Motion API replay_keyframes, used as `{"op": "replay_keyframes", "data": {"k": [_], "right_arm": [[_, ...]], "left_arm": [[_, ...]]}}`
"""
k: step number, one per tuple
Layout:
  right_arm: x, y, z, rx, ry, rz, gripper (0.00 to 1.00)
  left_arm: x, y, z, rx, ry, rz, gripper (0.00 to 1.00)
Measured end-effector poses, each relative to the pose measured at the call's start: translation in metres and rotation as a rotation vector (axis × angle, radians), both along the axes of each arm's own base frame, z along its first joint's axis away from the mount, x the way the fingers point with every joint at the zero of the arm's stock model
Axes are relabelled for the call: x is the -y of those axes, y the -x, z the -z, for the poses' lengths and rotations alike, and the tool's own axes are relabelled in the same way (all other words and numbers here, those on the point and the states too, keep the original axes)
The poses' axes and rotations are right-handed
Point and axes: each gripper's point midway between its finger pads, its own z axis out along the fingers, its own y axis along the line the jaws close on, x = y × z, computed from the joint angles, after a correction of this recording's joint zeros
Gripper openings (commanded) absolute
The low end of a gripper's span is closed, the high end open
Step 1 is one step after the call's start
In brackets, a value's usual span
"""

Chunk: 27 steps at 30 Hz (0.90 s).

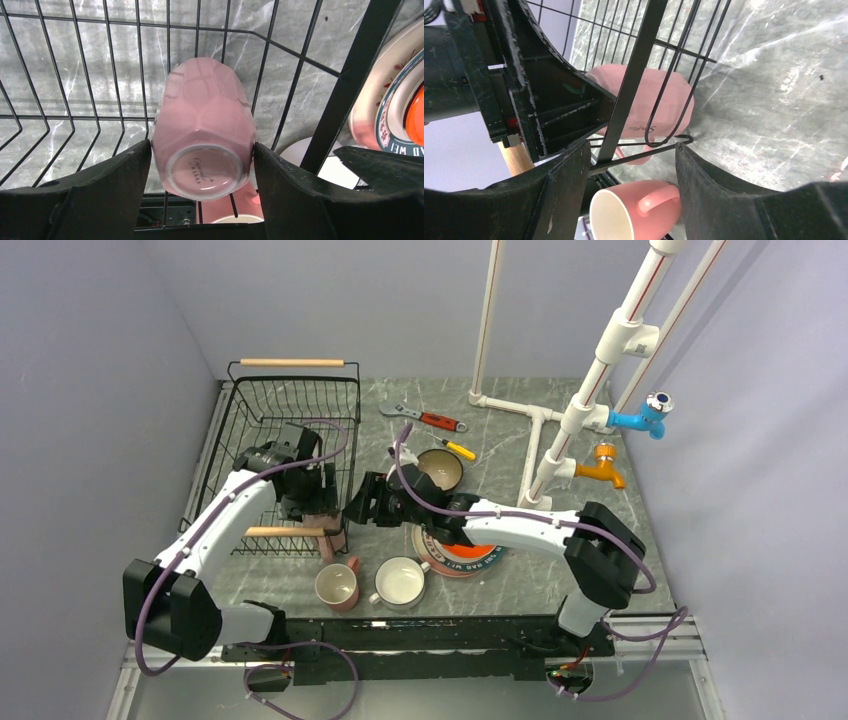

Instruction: Load the mixed dishes into the dish rack

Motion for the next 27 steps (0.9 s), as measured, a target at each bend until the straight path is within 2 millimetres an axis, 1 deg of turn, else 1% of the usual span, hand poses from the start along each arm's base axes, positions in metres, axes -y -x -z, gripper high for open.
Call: {"op": "replay_keyframes", "data": {"k": [1, 5, 7, 12, 15, 18, 20, 22, 24, 27], "right_arm": [[0.002, 0.0, -0.001, 0.005, 0.006, 0.0, 0.65], [0.011, 0.001, -0.009, 0.037, 0.034, 0.001, 0.67], [0.016, 0.002, -0.012, 0.055, 0.055, -0.006, 0.69], [0.03, 0.005, -0.02, 0.103, 0.116, -0.032, 0.74], [0.042, 0.009, -0.031, 0.137, 0.141, -0.044, 0.79], [0.056, 0.016, -0.051, 0.188, 0.139, -0.052, 0.87], [0.068, 0.021, -0.063, 0.22, 0.135, -0.047, 0.92], [0.077, 0.032, -0.069, 0.246, 0.13, -0.056, 0.94], [0.078, 0.051, -0.068, 0.259, 0.132, -0.088, 0.95], [0.064, 0.083, -0.055, 0.255, 0.152, -0.17, 0.93]], "left_arm": [[0.0, 0.001, 0.0, -0.004, 0.0, 0.005, 0.82], [0.0, 0.007, 0.0, -0.022, 0.003, 0.023, 0.95], [0.0, 0.01, -0.001, -0.025, 0.006, 0.028, 0.99], [0.0, 0.013, -0.006, -0.016, 0.013, 0.036, 0.99], [0.0, 0.014, -0.015, -0.003, 0.014, 0.042, 0.99], [0.001, 0.009, -0.04, 0.059, 0.029, 0.049, 0.99], [0.002, 0.005, -0.062, 0.131, 0.048, 0.052, 0.99], [0.002, 0.005, -0.086, 0.212, 0.071, 0.051, 0.99], [0.0, 0.01, -0.108, 0.291, 0.094, 0.05, 0.99], [-0.004, 0.023, -0.133, 0.388, 0.126, 0.045, 1.0]]}}
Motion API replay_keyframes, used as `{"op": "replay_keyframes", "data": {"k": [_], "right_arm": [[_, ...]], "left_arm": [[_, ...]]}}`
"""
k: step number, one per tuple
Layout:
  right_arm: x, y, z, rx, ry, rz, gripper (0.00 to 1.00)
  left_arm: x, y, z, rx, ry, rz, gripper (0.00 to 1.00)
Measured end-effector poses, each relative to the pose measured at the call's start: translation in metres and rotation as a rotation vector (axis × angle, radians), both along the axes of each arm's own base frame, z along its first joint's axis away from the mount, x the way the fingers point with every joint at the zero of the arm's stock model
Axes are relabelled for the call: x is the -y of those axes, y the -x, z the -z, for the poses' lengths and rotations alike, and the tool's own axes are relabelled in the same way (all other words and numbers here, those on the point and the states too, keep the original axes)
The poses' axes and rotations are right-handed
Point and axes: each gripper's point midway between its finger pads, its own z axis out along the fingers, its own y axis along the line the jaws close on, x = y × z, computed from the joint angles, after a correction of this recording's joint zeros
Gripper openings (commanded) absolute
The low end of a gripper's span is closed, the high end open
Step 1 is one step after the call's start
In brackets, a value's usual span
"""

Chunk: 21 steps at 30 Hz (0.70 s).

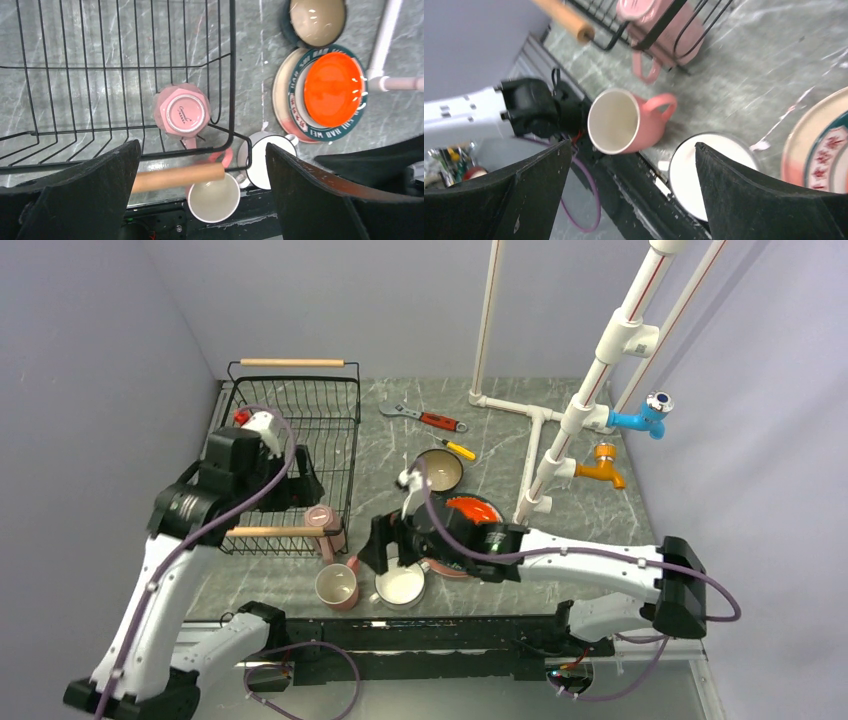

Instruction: Load the mixed dishes into the dish rack

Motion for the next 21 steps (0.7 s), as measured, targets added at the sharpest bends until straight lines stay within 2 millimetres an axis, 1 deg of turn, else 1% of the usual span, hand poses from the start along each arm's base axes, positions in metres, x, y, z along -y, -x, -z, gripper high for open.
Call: {"op": "replay_keyframes", "data": {"k": [2, 3, 6, 9, 11, 12, 14, 17, 19, 21], "right_arm": [[-0.011, 0.018, 0.014, -0.011, 0.033, -0.038, 0.9], [-0.017, 0.029, 0.025, -0.02, 0.06, -0.052, 0.89], [-0.029, 0.047, 0.057, -0.052, 0.148, -0.044, 0.84], [-0.037, 0.055, 0.081, -0.075, 0.222, 0.003, 0.8], [-0.039, 0.056, 0.091, -0.081, 0.265, 0.042, 0.77], [-0.041, 0.055, 0.093, -0.083, 0.278, 0.063, 0.75], [-0.043, 0.052, 0.094, -0.082, 0.296, 0.102, 0.74], [-0.048, 0.044, 0.085, -0.067, 0.299, 0.168, 0.74], [-0.051, 0.039, 0.08, -0.061, 0.302, 0.206, 0.69], [-0.058, 0.034, 0.076, -0.055, 0.313, 0.242, 0.67]], "left_arm": [[-0.003, 0.011, -0.013, 0.053, 0.024, -0.004, 0.99], [-0.004, 0.016, -0.019, 0.077, 0.039, -0.008, 0.99], [-0.007, 0.031, -0.032, 0.137, 0.076, -0.012, 0.99], [-0.009, 0.046, -0.041, 0.179, 0.111, -0.015, 0.99], [-0.01, 0.053, -0.044, 0.193, 0.127, -0.014, 0.99], [-0.01, 0.056, -0.045, 0.198, 0.134, -0.017, 0.99], [-0.011, 0.06, -0.045, 0.198, 0.143, -0.019, 0.99], [-0.01, 0.063, -0.04, 0.18, 0.147, -0.019, 0.99], [-0.011, 0.065, -0.036, 0.163, 0.142, -0.021, 0.99], [-0.011, 0.066, -0.034, 0.157, 0.141, -0.02, 0.99]]}}
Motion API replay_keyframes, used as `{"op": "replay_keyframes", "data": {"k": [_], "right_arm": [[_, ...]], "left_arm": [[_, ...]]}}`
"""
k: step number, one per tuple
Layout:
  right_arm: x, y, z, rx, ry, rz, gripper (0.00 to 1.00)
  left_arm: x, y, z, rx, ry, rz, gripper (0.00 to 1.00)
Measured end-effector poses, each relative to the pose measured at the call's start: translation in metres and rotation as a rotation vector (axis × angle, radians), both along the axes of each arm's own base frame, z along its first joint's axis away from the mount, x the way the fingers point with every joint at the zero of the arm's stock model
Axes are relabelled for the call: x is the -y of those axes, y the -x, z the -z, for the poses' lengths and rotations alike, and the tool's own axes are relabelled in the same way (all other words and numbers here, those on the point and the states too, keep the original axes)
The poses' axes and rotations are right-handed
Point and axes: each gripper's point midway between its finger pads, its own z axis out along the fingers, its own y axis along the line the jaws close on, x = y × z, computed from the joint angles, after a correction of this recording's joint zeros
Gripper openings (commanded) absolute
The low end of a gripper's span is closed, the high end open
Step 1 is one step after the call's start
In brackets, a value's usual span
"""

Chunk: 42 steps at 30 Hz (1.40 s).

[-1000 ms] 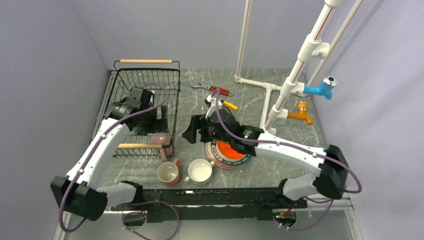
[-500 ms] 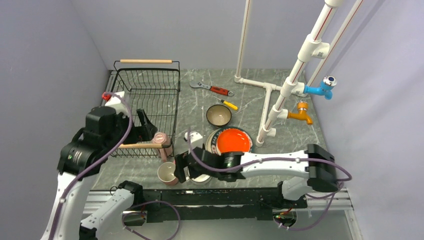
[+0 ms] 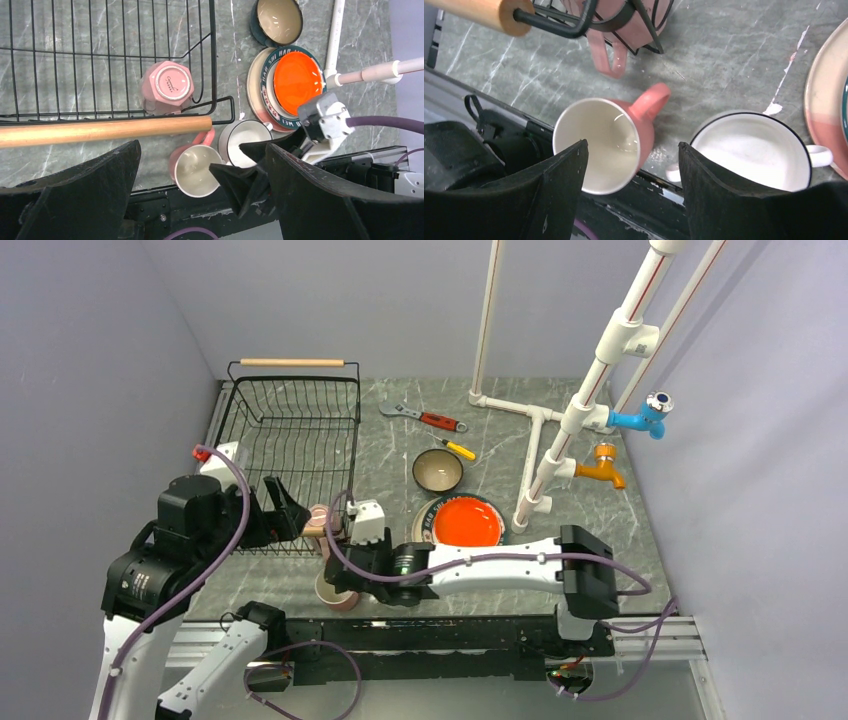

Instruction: Load the mixed dishes into the dish rack

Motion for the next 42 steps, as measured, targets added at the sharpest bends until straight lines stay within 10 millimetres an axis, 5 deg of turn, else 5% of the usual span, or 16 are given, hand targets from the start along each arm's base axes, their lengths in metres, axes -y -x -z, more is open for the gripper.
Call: {"op": "replay_keyframes", "data": {"k": [6, 12, 21, 33, 38, 42], "right_arm": [[-0.011, -0.004, 0.021, 0.019, 0.103, 0.063, 0.55], [-0.002, -0.002, 0.057, 0.022, 0.222, 0.089, 0.44], [-0.004, -0.005, 0.059, 0.033, 0.198, 0.118, 0.39], [-0.011, -0.005, 0.061, 0.035, 0.165, 0.116, 0.17], [-0.007, -0.005, 0.061, 0.05, 0.15, 0.089, 0.0], [-0.007, -0.004, 0.06, 0.061, 0.133, 0.058, 0.0]], "left_arm": [[0.0, 0.004, 0.004, -0.013, -0.001, 0.007, 0.99], [-0.001, 0.006, 0.004, -0.007, -0.004, 0.009, 1.0], [-0.003, 0.011, 0.001, 0.012, -0.002, 0.008, 0.99], [-0.009, 0.02, 0.005, 0.001, -0.017, -0.001, 0.99], [-0.009, 0.022, 0.004, 0.007, -0.015, -0.002, 1.0], [-0.009, 0.022, 0.004, 0.007, -0.015, -0.002, 0.99]]}}
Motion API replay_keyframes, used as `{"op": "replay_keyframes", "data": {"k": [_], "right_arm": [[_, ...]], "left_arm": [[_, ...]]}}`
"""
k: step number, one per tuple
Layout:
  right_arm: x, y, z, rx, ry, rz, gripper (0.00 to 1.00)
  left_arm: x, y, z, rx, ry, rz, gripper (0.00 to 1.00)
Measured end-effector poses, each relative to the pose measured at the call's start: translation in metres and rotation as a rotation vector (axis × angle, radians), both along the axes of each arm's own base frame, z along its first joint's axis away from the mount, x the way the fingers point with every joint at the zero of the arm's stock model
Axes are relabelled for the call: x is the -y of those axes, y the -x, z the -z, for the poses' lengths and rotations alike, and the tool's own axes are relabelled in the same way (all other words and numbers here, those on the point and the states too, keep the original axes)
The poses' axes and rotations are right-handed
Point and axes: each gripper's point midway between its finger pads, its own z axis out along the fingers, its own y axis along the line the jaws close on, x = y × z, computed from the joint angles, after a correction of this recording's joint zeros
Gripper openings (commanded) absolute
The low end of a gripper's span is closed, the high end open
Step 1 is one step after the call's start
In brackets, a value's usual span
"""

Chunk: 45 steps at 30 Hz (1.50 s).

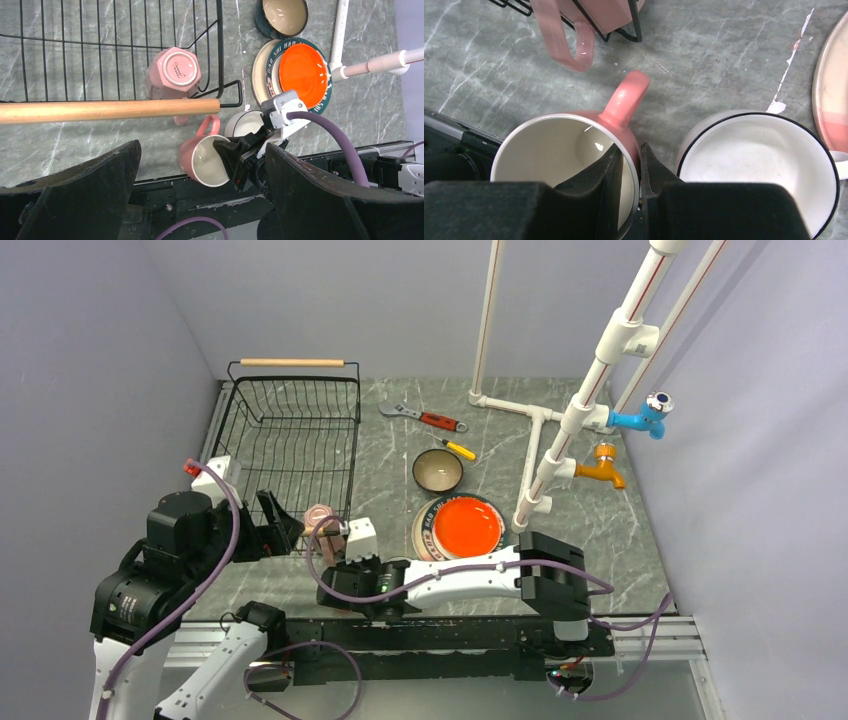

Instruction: Load the mixed dishes into the dish rack

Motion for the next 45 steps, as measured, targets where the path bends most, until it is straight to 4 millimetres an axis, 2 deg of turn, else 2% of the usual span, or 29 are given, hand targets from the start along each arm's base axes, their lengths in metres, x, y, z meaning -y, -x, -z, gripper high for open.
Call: {"op": "replay_keyframes", "data": {"k": [3, 8, 10, 11, 13, 17, 21, 24, 27, 31, 34, 36, 40, 45], "right_arm": [[0.003, 0.001, 0.0, 0.007, -0.017, -0.026, 0.0], [0.024, 0.007, -0.009, 0.003, -0.047, -0.071, 0.0], [0.036, 0.009, -0.02, 0.003, -0.087, -0.081, 0.0], [0.044, 0.011, -0.032, 0.008, -0.127, -0.087, 0.0], [0.051, 0.011, -0.044, 0.015, -0.161, -0.091, 0.0], [0.063, 0.01, -0.082, 0.035, -0.27, -0.101, 0.0], [0.074, 0.005, -0.112, -0.021, -0.401, -0.12, 0.0], [0.092, -0.021, -0.124, -0.103, -0.519, -0.071, 0.0], [0.116, -0.046, -0.128, -0.164, -0.631, 0.027, 0.0], [0.138, -0.04, -0.139, -0.27, -0.766, 0.096, 0.0], [0.149, -0.035, -0.153, -0.338, -0.888, 0.128, 0.0], [0.157, -0.038, -0.159, -0.372, -0.97, 0.169, 0.0], [0.167, -0.045, -0.16, -0.471, -1.079, 0.269, 0.0], [0.162, -0.04, -0.176, -0.584, -1.172, 0.254, 0.0]], "left_arm": [[0.0, 0.0, 0.0, -0.001, 0.0, 0.0, 0.99], [0.002, 0.0, -0.001, 0.004, 0.005, 0.014, 0.99], [0.005, 0.0, -0.002, 0.005, 0.009, 0.028, 0.99], [0.006, 0.0, -0.003, 0.01, 0.012, 0.04, 0.99], [0.011, -0.001, -0.005, 0.024, 0.021, 0.066, 0.99], [0.022, -0.004, -0.01, 0.06, 0.041, 0.134, 1.0], [0.044, -0.007, -0.013, 0.113, 0.077, 0.271, 0.99], [0.065, -0.006, -0.018, 0.164, 0.114, 0.414, 0.99], [0.084, -0.004, -0.032, 0.256, 0.149, 0.556, 0.99], [0.106, 0.003, -0.056, 0.452, 0.166, 0.742, 0.99], [0.119, 0.005, -0.067, 0.548, 0.122, 0.838, 0.98], [0.136, 0.007, -0.069, 0.601, 0.072, 0.928, 0.98], [0.171, 0.007, -0.057, 0.707, -0.06, 1.047, 0.99], [0.2, 0.02, -0.02, 0.897, -0.254, 1.166, 0.99]]}}
